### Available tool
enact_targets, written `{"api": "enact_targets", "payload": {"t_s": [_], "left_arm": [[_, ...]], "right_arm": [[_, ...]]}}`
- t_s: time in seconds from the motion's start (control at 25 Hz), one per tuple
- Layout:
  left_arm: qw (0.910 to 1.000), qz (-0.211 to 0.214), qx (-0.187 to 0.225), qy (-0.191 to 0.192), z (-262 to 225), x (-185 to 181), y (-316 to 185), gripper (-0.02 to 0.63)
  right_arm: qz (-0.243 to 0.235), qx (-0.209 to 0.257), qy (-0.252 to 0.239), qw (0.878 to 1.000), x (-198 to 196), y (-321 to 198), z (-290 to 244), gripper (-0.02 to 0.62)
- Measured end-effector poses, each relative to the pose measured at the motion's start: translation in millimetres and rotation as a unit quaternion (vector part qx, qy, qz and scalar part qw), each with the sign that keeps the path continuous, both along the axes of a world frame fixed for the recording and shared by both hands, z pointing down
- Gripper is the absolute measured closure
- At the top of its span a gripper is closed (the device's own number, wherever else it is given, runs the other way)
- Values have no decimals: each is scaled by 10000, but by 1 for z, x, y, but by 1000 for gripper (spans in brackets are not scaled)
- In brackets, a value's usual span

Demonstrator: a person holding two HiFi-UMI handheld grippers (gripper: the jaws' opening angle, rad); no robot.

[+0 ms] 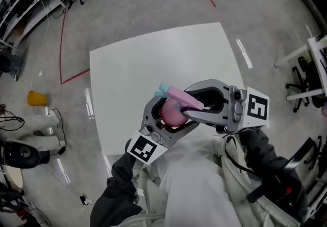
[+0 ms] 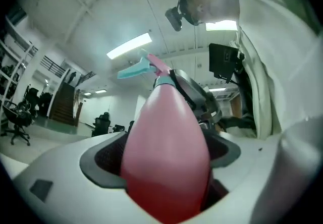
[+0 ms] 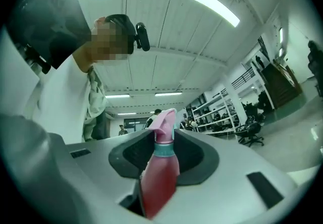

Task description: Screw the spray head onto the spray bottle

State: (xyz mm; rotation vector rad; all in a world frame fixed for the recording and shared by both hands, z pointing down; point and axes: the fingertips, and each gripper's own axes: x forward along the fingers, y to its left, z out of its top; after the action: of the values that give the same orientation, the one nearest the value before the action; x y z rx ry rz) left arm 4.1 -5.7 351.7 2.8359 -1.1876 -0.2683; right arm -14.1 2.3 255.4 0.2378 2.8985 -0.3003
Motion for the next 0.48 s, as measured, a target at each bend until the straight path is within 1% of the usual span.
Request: {"api": "enact_targets", "payload": {"t_s": [0.04,0.08,0.12,0.16,0.2,0.24,0.28,0.32,0.36,0.4,0.44,0.48], "left_arm": [[9999,91,-16,120,-3,2,-1,137],[9998,80,-50,200,-5,2,-4,137],[9998,-45,-84,179,-4,-1,-8,137],[9996,-281,-90,22,-1,-6,-13,138],[9977,-602,-46,-300,3,-13,-19,138],[9921,-973,43,-788,9,-21,-24,138],[9813,-1375,133,-1337,15,-31,-28,138],[9673,-1792,179,-1785,21,-41,-32,138],[9544,-2161,193,-2052,25,-49,-36,138],[9465,-2390,221,-2157,26,-52,-39,138],[9463,-2414,297,-2132,24,-51,-40,138],[9530,-2233,409,-2008,21,-45,-38,138]], "right_arm": [[32,-25,-102,9999,-3,-2,-5,483],[168,-30,-171,9997,-8,-6,-9,482],[388,-5,-148,9991,-12,-11,-11,482],[655,42,-30,9978,-17,-16,-8,483],[935,91,145,9955,-20,-19,-2,483],[1211,115,310,9921,-24,-22,5,483],[1476,69,413,9882,-27,-26,12,483],[1719,-79,480,9839,-30,-29,17,482],[1933,-279,541,9793,-31,-32,23,482],[2094,-417,588,9752,-32,-35,28,482],[2149,-401,605,9739,-32,-34,30,482],[2064,-202,597,9764,-32,-31,29,482]]}}
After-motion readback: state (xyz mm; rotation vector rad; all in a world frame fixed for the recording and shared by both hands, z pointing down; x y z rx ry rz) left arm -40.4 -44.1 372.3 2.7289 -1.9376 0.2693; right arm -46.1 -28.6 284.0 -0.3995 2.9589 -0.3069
